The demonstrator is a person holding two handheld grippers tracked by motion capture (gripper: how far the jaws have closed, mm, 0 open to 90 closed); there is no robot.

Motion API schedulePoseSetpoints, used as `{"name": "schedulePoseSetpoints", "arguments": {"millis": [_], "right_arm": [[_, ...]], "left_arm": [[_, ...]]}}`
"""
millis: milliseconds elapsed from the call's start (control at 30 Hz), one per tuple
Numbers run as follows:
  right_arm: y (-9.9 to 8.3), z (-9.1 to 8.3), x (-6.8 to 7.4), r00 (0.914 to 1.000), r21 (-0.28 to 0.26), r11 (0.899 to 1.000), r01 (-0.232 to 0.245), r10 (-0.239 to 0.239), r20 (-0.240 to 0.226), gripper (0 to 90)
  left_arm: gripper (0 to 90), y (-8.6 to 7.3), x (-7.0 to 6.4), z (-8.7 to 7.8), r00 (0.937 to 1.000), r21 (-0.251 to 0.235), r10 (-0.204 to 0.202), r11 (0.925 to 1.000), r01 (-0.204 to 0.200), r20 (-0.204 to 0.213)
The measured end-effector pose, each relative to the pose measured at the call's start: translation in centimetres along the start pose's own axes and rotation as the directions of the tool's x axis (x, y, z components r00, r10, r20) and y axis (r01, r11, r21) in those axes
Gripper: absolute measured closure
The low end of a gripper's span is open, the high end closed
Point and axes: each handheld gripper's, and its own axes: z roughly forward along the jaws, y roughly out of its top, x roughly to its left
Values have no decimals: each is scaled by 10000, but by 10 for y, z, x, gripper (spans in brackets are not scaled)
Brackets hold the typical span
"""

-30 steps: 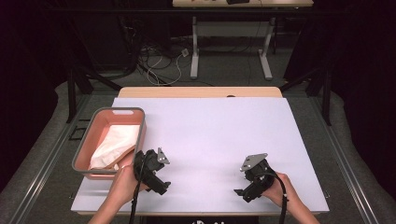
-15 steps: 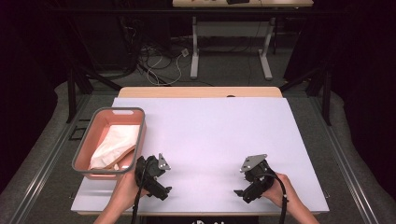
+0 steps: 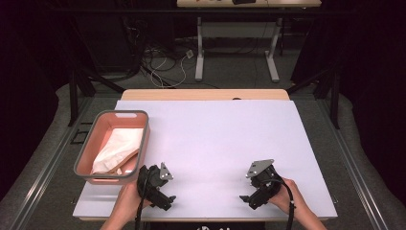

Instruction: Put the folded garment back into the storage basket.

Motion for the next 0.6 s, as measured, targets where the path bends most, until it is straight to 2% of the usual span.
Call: {"name": "schedulePoseSetpoints", "arguments": {"millis": [600], "right_arm": [[0,1,2,10000,45,9999,100,-100,1,0]], "left_arm": [[0,-2,-1,2,10000,-92,0,10000,0,32]]}}
